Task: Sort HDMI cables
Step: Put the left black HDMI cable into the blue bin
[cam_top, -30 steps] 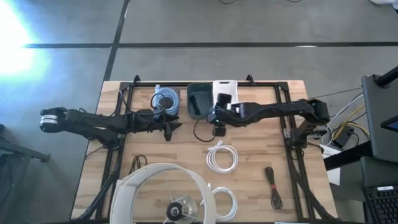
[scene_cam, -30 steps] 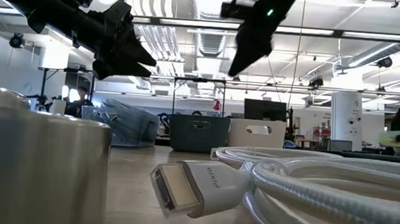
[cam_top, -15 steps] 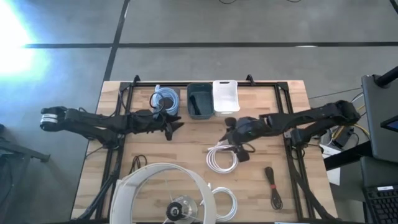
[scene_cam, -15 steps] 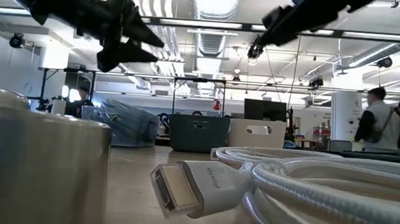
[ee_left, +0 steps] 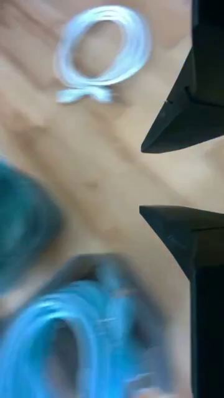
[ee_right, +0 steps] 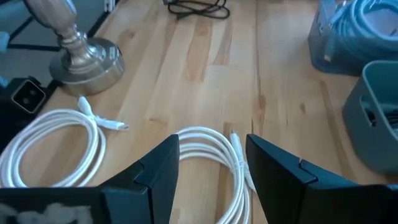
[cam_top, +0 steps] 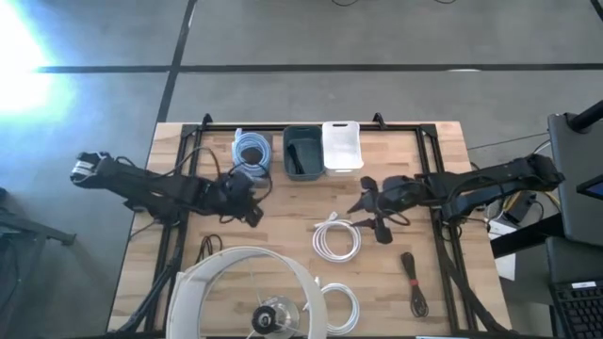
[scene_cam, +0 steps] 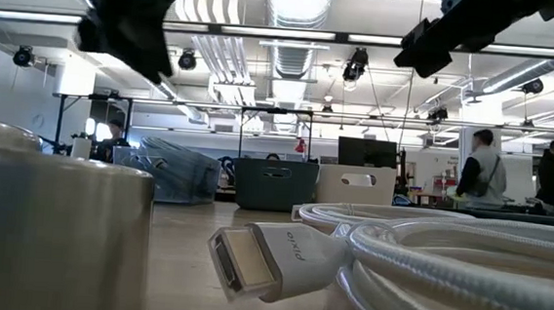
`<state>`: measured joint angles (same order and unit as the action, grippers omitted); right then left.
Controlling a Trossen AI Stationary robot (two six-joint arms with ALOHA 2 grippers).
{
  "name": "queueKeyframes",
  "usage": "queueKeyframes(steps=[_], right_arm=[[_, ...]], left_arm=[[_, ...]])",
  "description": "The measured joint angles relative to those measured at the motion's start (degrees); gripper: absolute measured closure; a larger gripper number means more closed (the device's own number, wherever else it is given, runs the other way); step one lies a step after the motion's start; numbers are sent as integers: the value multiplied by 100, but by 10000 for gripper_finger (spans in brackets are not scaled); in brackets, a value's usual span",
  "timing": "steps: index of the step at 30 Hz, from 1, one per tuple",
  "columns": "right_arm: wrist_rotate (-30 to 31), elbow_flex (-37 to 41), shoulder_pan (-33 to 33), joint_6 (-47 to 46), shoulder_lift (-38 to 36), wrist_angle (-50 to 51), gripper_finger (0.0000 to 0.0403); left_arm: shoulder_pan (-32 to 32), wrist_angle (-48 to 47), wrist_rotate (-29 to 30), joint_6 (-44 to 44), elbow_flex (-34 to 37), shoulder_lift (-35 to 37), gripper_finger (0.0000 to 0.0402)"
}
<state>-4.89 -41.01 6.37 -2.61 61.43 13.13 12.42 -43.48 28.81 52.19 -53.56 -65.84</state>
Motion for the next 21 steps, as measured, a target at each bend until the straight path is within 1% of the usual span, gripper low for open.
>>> queueKeyframes(steps=[4, 8, 13, 17, 21], right_arm=[[-3, 0, 0, -2, -157, 0, 222], [-11, 0, 0, 0, -248, 53, 227], [-13, 0, 0, 18, -247, 365, 225], [-13, 0, 0, 46, -209, 568, 222], [-10, 0, 0, 330, -203, 713, 226]], left_arm=[[280, -648, -921, 723, -253, -302, 259], [616, -1072, -2104, 1188, -242, -588, 259], [1142, -1719, -3369, 2233, -238, -976, 259], [1567, -1985, -4012, 3214, -236, -1268, 259], [1937, -2159, -4404, 4137, -236, -1536, 259]])
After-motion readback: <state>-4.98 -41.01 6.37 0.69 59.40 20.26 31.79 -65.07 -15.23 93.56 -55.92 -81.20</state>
